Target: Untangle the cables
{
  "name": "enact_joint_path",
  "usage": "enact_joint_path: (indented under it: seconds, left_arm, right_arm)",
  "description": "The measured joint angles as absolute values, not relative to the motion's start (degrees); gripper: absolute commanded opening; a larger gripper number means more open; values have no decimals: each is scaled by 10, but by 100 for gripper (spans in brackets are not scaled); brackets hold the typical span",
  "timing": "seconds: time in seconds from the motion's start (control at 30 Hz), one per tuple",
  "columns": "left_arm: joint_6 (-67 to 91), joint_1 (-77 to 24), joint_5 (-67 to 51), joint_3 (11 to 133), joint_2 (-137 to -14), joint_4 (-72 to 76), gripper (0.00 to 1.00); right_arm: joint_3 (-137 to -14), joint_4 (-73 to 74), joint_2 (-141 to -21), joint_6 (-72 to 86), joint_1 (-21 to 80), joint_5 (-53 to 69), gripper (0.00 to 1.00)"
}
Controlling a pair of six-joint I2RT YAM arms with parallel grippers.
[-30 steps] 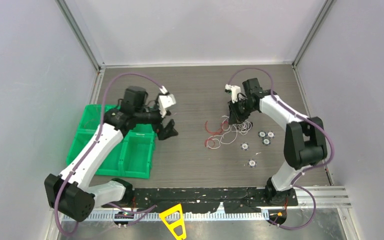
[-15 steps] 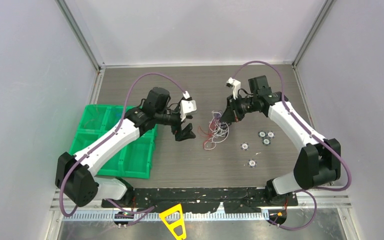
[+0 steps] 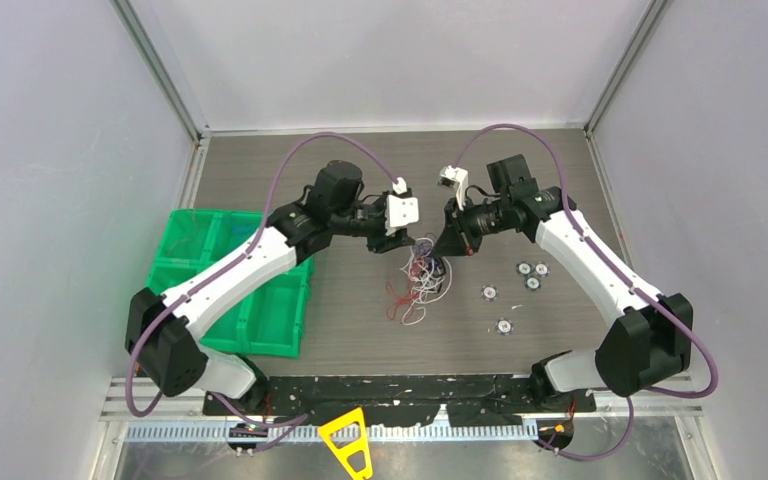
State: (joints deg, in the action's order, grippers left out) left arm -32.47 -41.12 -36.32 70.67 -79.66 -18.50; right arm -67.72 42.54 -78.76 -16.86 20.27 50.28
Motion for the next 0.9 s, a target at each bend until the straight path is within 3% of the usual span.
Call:
enact_joint_path:
  seconds: [0.1,0.2,0.27,0.3,0.33,0.37,0.4,0.43,0.53,0.6,0.77,0.9]
  left_arm:
    - [-334,-414,-358,713,-826,-185,55]
    - [-338,-417,-356,713,-846,-189,54]
    - [-342,-419,-354,711,-849,-188,44]
    - [-343,-420,-351,711,-849,-188,31]
    - [-344,-420,-349,711,-849,-186,6]
    - [-339,-420,-347,711,-849,-184,0]
    - [-337,-420,-345,711,-850,-182,0]
    - [-330,-420,-345,712,-852,-181,0]
    - [-275,-420,-345,722,-854,-182,0]
    - [-228,-420,-343,736,-854,-182,0]
    - [-103,-416,-330,791,-852,-186,0]
    - [-37,-407,-319,807,-839,-195,0]
  right_arm:
    - [-685,426,-788,-168,204,503,6]
    - [-690,425,-788,-168,205,503,5]
    - [-691,425,-788,-168,205,504,6]
    - [-691,425,-788,-167,205,505,7]
    - [-691,425,-788,-167,205,505,10]
    - [-691,425,-788,-166,205,504,21]
    - [-691,425,-788,-165,205,502,31]
    - [-691,424,-788,-159,205,494,55]
    - [-684,392,-787,-127,204,461,93]
    - [-662,341,-782,-92,204,437,99]
    - [-552,176,-741,-3,225,352,95]
    - [-544,82,-757,29,274,294,66]
